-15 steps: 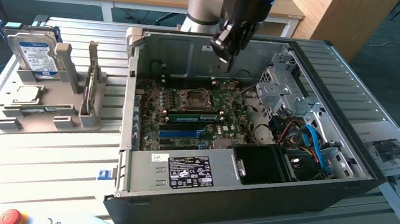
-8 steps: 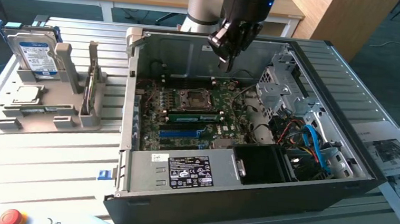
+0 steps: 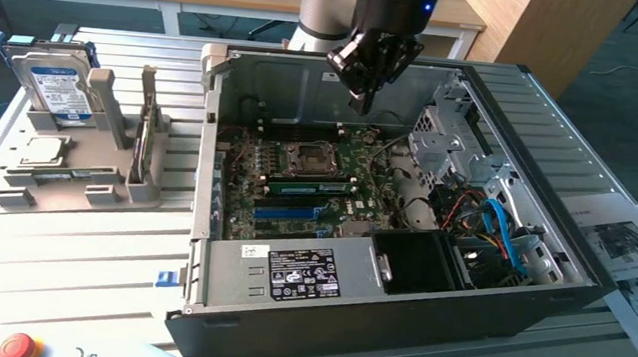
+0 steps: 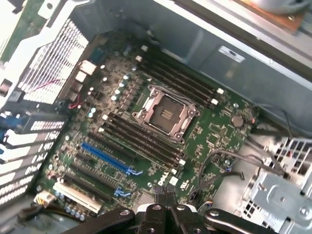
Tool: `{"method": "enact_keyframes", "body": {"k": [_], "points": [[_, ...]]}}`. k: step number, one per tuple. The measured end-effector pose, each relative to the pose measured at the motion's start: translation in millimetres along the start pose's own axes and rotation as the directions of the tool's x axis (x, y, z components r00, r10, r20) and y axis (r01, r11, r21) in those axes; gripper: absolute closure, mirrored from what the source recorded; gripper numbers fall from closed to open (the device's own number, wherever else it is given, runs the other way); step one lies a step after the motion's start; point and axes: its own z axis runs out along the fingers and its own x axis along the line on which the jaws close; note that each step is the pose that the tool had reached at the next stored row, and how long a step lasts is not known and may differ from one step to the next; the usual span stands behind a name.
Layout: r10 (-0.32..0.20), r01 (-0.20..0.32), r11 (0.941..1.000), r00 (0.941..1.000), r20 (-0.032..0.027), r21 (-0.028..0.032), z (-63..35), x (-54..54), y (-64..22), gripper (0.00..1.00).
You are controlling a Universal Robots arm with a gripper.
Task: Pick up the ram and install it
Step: 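Press down the ram until it locks into place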
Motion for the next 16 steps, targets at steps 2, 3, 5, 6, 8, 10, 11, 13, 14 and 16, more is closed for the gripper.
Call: {"method": "enact_keyframes", "body": {"k": [2, 3, 5, 6, 8, 10, 11, 13, 14, 16], "points": [[0.037, -0.037, 0.9993, 0.9993, 0.0013, 0.0001, 0.1, 0.0, 0.0, 0.89], [0.055, -0.055, 0.9985, 0.9985, 0.0018, 0.0002, 0.1, 0.0, 0.0, 0.89], [0.091, -0.091, 0.9959, 0.9959, 0.0030, 0.0004, 0.1, 0.0, 0.0, 0.89], [0.109, -0.109, 0.9941, 0.9941, 0.0037, 0.0003, 0.1, 0.0, 0.0, 0.89], [0.145, -0.145, 0.9894, 0.9894, 0.0049, 0.0003, 0.2, 0.0, 0.0, 0.89], [0.181, -0.181, 0.9835, 0.9835, 0.0061, 0.0003, 0.2, 0.0, 0.0, 0.89], [0.199, -0.199, 0.9800, 0.9800, 0.0067, 0.0003, 0.2, 0.0, 0.0, 0.89], [0.235, -0.235, 0.9719, 0.9719, 0.0080, 0.0002, 0.2, 0.0, 0.0, 0.89], [0.253, -0.253, 0.9675, 0.9675, 0.0085, 0.0002, 0.2, 0.0, 0.0, 0.89], [0.287, -0.287, 0.9578, 0.9578, 0.0098, 0.0000, 0.2, 0.0, 0.0, 0.89]]}}
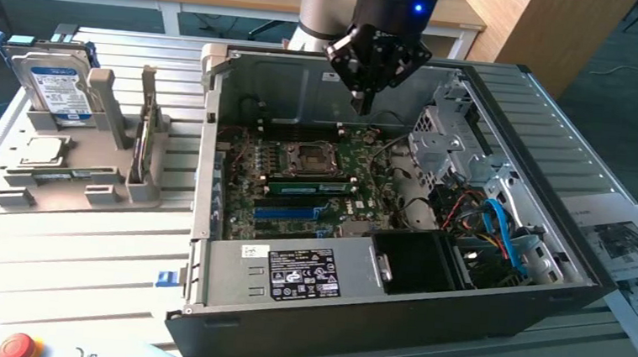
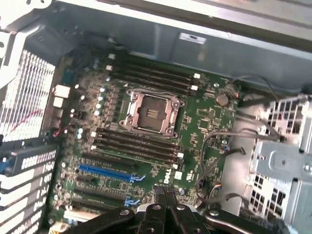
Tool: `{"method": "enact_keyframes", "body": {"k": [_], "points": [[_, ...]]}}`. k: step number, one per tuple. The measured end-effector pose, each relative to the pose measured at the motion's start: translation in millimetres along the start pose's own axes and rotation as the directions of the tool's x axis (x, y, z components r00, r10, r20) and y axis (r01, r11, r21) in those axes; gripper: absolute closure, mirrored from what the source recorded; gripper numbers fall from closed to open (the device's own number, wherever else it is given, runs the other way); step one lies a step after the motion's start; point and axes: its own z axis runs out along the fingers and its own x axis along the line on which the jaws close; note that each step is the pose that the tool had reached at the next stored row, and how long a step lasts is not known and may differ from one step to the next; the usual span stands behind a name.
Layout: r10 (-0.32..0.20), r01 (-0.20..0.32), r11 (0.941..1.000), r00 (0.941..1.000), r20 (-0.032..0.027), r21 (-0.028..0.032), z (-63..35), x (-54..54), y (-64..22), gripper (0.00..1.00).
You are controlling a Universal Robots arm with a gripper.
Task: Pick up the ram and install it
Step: 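Press down the ram until it locks into place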
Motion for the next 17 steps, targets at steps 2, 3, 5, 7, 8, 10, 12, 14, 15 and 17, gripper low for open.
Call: {"method": "enact_keyframes", "body": {"k": [2, 3, 5, 7, 8, 10, 12, 14, 15, 17], "points": [[0.036, -0.036, 0.9994, 0.9994, 0.0012, 0.0002, 0.0, 0.0, 0.0, 0.89], [0.054, -0.054, 0.9986, 0.9985, 0.0018, 0.0002, 0.0, 0.0, 0.0, 0.89], [0.091, -0.091, 0.9959, 0.9959, 0.0031, 0.0003, 0.0, 0.0, 0.0, 0.89], [0.125, -0.125, 0.9921, 0.9921, 0.0042, 0.0003, 0.0, 0.0, 0.0, 0.89], [0.140, -0.140, 0.9902, 0.9901, 0.0046, 0.0004, 0.0, 0.0, 0.0, 0.89], [0.173, -0.173, 0.9850, 0.9849, 0.0059, 0.0003, 0.0, 0.0, 0.0, 0.89], [0.185, -0.185, 0.9828, 0.9828, 0.0062, 0.0003, 0.0, 0.0, 0.0, 0.89], [0.185, -0.185, 0.9828, 0.9828, 0.0062, 0.0004, 0.0, 0.0, 0.0, 0.89], [0.185, -0.185, 0.9828, 0.9828, 0.0062, 0.0003, 0.0, 0.0, 0.0, 0.89], [0.185, -0.185, 0.9828, 0.9828, 0.0062, 0.0003, 0.0, 0.0, 0.0, 0.89]]}}
